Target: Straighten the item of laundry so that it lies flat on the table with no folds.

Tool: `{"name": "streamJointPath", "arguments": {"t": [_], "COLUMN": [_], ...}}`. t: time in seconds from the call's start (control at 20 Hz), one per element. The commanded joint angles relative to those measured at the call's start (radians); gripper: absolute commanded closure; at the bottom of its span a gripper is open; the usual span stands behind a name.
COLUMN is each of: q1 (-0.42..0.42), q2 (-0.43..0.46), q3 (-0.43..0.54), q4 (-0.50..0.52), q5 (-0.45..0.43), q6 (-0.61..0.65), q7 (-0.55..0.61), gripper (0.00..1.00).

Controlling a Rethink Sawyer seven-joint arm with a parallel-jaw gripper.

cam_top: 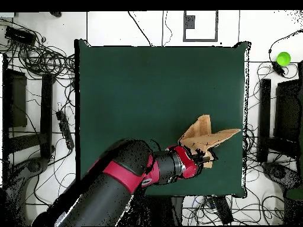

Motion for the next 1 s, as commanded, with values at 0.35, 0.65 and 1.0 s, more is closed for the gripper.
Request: {"name": "streamJointPath", "arguments": {"t": [0.35, 0.65, 1.0], "q1": [0.046, 0.075, 0.083], "q2": [-0.069, -0.071, -0.100], "q3": [0.171, 0.195, 0.220], "q4": [-0.034, -0.047, -0.042], "q5": [-0.074, -0.118, -0.173], "q6": [0.027, -0.011, -0.043], "q7": [-0.285, -0.258, -0.287], "gripper": [1.00, 1.00, 1.00]}}
